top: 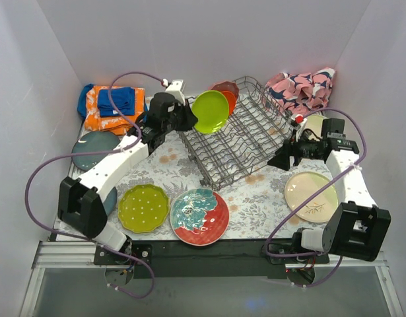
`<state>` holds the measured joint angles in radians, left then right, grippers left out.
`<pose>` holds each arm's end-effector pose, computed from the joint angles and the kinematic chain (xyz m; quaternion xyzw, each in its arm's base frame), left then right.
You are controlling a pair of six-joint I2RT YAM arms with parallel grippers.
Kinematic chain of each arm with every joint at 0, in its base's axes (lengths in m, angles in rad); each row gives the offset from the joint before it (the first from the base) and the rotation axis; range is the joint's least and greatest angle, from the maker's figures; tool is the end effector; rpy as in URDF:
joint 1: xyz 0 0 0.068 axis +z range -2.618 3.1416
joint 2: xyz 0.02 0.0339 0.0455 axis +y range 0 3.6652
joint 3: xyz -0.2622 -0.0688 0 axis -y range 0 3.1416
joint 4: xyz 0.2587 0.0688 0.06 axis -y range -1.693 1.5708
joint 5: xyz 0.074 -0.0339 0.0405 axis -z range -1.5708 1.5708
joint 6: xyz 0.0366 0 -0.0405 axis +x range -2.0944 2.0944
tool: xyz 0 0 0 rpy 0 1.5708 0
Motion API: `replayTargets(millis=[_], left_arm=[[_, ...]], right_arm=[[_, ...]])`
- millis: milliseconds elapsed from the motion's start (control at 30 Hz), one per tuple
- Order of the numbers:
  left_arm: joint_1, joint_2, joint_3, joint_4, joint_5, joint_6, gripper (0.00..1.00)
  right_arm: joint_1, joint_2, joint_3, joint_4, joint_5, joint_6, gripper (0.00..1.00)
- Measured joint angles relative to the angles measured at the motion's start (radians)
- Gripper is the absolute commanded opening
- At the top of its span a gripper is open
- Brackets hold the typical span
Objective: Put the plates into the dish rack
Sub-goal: Insert the plate into the dish rack
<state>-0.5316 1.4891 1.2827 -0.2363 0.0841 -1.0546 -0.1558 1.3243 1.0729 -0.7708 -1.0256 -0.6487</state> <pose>0.3121 -0.1871 0.3332 -0.1966 0.8215 -0.4055 0.3495 0.2716 -0.0110 0.2822 -0.3335 0.7810 0.3422 0.4021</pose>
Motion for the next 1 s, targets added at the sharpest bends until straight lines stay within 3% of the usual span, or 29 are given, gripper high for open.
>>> replayTargets(millis=[167,467,1000], left_arm=[[0.009,0.198,0.212,0.01,-0.077,0.111,0.0],[0.008,0.529,0.489,-0.009,-0.13,0.234,0.0],[-0.069,0.664,0.594,0.077,-0.295,0.417,0.0]], right_arm=[[0.002,-0.093,-0.118,0.17,0.089,0.117,0.77],[0.003,-0.117,-0.123,0.289,0.103,0.188,0.77],[0.003,-0.099,-0.123,0.304,0.1,0.209,0.77]])
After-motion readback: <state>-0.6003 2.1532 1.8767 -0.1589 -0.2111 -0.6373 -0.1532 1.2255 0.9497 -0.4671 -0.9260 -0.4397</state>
